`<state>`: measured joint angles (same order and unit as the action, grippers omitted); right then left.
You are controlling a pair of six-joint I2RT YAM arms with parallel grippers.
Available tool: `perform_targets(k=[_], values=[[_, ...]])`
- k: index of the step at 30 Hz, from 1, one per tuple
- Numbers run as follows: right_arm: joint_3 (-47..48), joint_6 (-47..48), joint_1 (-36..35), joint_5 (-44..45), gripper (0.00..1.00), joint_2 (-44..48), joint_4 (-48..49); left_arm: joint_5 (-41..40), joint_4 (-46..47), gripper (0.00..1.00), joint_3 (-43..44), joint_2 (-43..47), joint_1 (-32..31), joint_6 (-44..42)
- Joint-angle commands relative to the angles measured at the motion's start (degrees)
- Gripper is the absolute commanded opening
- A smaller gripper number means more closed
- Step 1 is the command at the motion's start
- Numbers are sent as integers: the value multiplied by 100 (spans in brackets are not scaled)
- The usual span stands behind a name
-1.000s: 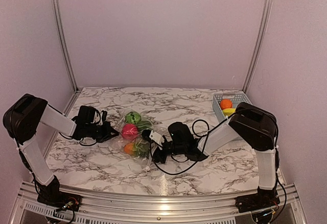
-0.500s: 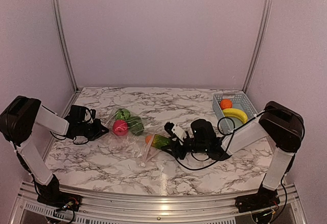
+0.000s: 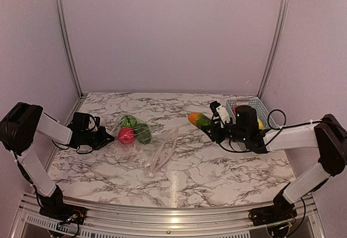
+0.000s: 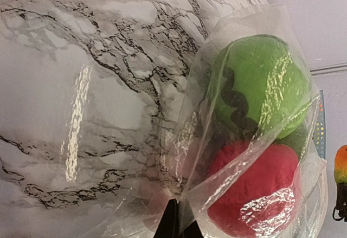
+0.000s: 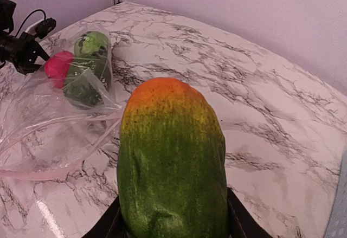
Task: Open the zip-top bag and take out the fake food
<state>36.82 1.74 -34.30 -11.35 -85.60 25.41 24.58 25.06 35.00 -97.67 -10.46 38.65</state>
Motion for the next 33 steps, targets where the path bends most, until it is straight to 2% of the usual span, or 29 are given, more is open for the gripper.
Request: perform_targets(k=[1,11,17,29,33], values=[[321,-374,819,322,25,337,-726,80,160,0,-88,-66,35,55],[394,-932,2709,534,27,690,-1225,122,181,0,-104,-59,35,41],[582,-1080,3631,562,30,506,-1305,170,237,0,-83,-108,35,53],[1732,-846,3954,936,38,-839,-1618,235,196,0,-64,-91,35,47],[2031,-760,3958,1106,51,-1085,-1713,214,136,0,-51,-65,35,27]])
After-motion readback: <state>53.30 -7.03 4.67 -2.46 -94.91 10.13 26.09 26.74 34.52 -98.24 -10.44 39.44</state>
